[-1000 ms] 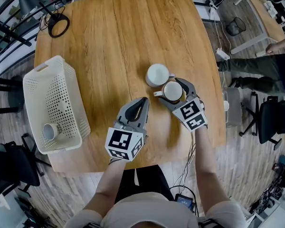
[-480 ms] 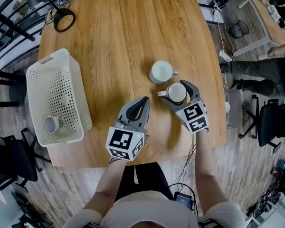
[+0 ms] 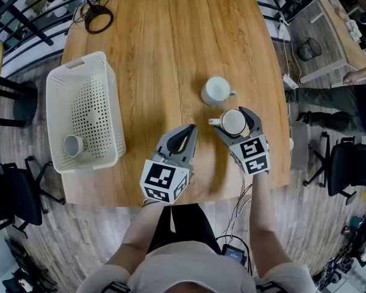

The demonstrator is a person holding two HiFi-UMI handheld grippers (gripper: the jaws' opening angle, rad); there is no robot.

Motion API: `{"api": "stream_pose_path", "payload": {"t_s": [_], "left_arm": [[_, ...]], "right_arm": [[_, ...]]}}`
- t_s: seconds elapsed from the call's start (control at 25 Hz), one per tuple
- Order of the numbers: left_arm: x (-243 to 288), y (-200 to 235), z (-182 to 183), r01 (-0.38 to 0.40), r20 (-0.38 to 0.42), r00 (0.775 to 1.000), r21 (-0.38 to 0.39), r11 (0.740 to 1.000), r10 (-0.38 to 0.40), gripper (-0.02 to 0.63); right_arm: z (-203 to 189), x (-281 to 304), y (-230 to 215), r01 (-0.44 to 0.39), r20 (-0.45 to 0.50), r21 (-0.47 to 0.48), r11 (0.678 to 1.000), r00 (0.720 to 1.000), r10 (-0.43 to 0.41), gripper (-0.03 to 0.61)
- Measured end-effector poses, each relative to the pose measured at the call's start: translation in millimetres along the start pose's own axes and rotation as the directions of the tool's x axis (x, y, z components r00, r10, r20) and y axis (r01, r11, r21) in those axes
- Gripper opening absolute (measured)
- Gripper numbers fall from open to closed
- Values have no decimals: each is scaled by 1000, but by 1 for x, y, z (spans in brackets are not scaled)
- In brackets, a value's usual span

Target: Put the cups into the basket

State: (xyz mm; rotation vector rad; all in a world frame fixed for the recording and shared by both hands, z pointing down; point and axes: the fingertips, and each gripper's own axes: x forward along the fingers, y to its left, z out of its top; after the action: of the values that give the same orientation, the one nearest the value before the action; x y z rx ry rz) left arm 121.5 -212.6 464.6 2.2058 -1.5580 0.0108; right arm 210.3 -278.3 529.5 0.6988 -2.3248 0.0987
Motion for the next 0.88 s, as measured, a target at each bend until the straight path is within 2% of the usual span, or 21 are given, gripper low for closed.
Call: {"api": "stream_pose_path", "payload": {"t_s": [0.28,0.48,0.88], "left_arm": [[-27,-10,13,11,19,1000,29,1000,-12,9],[-54,-8,19,-11,35,999,32,999,10,9],[-99,13,29,-95,80,993,28,995,92,9]], "right_arm": [[10,-23,30,14,-14,41,999,1000,-14,417],[20,-39,60,16,-5,66,998,1000,-15,417],[49,-36,112,-57,13,-7,998,998,57,417]]}}
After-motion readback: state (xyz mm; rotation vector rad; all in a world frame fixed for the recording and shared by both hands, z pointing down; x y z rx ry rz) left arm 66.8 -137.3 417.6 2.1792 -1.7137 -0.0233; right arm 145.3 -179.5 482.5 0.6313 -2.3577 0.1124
